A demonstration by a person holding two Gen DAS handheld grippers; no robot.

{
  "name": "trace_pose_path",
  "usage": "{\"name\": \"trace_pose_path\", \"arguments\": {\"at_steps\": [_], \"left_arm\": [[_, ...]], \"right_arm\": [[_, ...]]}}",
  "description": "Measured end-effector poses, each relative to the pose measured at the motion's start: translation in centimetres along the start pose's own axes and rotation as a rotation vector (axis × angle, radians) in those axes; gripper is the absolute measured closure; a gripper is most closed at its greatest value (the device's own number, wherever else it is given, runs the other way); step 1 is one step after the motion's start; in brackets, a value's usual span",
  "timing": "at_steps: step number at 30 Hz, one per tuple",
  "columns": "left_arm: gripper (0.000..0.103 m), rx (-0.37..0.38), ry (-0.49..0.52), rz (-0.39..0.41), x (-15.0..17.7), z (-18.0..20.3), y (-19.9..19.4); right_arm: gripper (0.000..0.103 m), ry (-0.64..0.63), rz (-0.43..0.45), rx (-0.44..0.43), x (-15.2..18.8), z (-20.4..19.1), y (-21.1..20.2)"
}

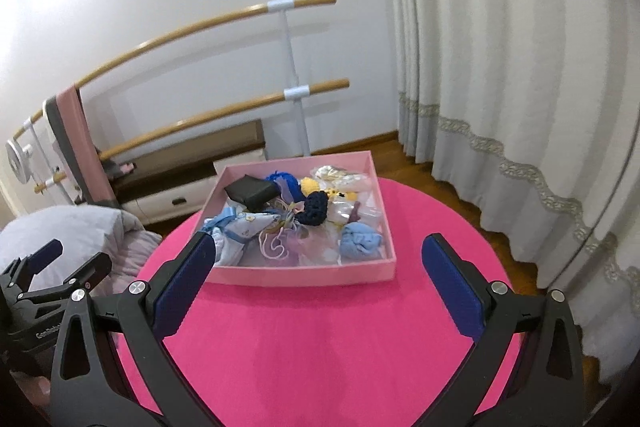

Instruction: Organize soft objects

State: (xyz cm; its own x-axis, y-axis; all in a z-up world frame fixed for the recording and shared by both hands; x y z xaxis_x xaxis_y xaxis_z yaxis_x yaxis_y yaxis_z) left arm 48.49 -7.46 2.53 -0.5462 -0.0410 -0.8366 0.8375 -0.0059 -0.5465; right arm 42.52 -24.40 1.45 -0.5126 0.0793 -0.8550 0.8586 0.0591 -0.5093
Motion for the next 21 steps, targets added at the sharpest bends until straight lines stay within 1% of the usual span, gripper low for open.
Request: {"name": "trace_pose_path", "arguments": {"at_steps": [2,6,10,16,21], "left_arm": [[0.0,0.015,-0.007,0.026,0.6,0.2,-2.8],[0.0,0.037,-0.012,0.068,1.9,0.1,-8.4],[0.0,0.033,-0.007,0.096,3.6,-0.5,-13.1],[0.0,0.028,-0.006,0.131,5.6,-0.5,-18.4],[0.0,0.038,0.005,0.149,7.1,-0.2,-21.3]], "right_arm": [[0.0,0.003,0.024,0.007,0.6,0.2,-2.4],[0.0,-0.006,0.052,0.014,1.7,0.2,-5.8],[0.0,-0.008,0.069,0.014,2.9,-0.2,-8.6],[0.0,-0.018,0.122,0.012,4.3,-1.2,-12.8],[0.0,-0.008,0.163,0.011,5.6,-1.5,-15.9]]}}
Point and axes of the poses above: each gripper's, at about its wrist camera, not at the fingertips, and y roughly the way its jaws point, z to its right, x to its underside, the point moved 8 cm from there along y, roughly the way its jaws point, and after that the axes turned 1 degree about x, right-handed, at the moved point
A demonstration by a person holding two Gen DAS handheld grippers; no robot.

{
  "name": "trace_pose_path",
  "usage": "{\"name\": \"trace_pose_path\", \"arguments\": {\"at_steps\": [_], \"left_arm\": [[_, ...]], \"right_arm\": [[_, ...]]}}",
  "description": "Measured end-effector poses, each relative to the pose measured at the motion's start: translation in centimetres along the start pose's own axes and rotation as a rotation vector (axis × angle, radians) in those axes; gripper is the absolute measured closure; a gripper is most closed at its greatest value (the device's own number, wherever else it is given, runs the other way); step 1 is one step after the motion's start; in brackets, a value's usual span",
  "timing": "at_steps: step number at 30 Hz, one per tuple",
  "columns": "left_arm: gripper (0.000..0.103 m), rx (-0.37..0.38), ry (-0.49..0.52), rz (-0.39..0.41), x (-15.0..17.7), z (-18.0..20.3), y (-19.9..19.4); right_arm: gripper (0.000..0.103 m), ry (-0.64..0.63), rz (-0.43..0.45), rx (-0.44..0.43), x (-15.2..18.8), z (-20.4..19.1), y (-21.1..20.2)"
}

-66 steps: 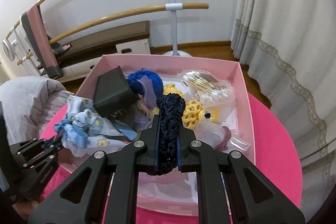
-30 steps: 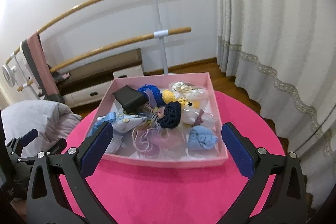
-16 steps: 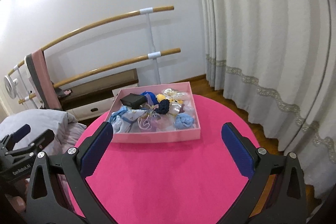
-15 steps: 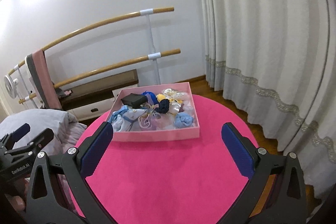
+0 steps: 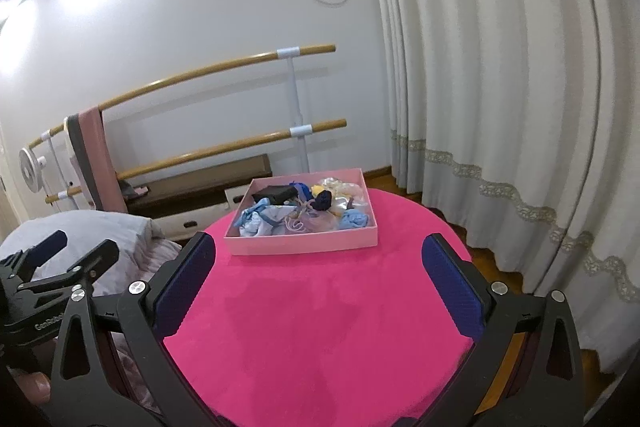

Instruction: Organize soft objects

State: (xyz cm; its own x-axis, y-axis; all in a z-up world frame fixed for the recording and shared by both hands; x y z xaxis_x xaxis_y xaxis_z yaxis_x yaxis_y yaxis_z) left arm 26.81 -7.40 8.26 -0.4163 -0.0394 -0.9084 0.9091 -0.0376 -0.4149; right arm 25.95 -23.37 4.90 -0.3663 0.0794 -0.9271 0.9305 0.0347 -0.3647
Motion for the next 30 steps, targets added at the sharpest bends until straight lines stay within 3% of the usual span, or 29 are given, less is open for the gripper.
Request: {"name": "trace_pose_path", "arguments": {"at_steps": [13,18,30], "left_arm": [[0.0,0.021,0.01,0.026,1.5,1.1,-6.3],[0.0,-0.004,0.027,0.028,1.7,1.4,-6.5],[0.0,0.015,0.014,0.017,1.1,1.5,-5.6]], "right_arm": [[0.0,0.011,0.049,0.025,2.0,0.0,-4.0],[0.0,0.007,0.055,0.031,2.0,-0.3,-4.0],[0.0,-0.018,0.057,0.029,2.5,-0.9,-4.4]]}}
Point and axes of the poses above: each gripper's, at about its wrist camera, not at the fingertips, and y roughly the way its jaws point, z to its right, x to its underside, the point moved 8 cm from there along y, roughly the way its jaws point, and after that the axes turned 1 degree about x, right-handed, at the moved point
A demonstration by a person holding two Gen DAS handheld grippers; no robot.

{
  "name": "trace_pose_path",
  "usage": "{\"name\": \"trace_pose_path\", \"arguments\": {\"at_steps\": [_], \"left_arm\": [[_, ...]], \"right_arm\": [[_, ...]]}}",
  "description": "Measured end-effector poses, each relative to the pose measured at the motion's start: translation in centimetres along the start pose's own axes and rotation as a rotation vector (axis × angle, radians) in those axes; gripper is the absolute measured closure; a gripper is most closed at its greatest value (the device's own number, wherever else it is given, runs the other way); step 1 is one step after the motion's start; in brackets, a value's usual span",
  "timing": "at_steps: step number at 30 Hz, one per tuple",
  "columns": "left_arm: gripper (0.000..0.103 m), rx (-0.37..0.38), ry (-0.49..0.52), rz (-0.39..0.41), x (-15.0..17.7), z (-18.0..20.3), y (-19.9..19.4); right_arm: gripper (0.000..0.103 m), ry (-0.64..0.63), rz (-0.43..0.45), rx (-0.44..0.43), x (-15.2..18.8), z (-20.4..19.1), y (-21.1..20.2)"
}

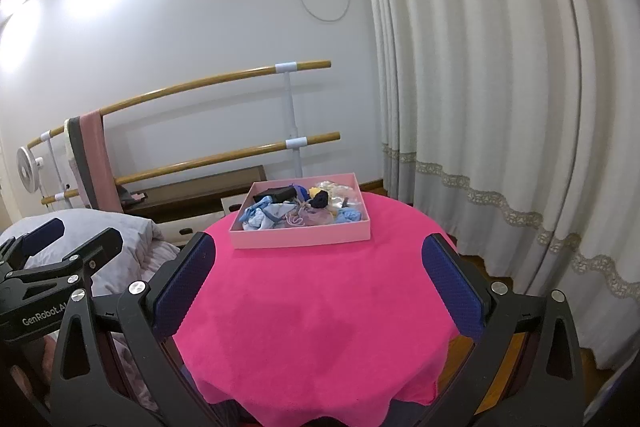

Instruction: Organize soft objects

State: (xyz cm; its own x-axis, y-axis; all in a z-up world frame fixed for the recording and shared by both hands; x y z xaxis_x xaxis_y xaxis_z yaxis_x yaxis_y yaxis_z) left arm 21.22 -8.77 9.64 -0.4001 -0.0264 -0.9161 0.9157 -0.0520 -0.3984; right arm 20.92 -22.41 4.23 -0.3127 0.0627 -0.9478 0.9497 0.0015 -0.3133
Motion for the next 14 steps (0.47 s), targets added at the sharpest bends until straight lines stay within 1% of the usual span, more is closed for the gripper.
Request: {"name": "trace_pose_path", "arguments": {"at_steps": [14], "left_arm": [[0.0,0.019,-0.002,0.011,0.3,0.54,0.37]], "right_arm": [[0.0,-0.002,0.0,0.0,0.05,-0.04,-0.11]]}}
Point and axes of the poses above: each gripper's, at about its wrist camera, not at the fingertips, and y roughly the way its jaws point, z to its right, x to its underside, the point moved 8 cm from there along y, roughly the way its jaws point, and after that the axes turned 1 degree about x, right-handed, at the moved point
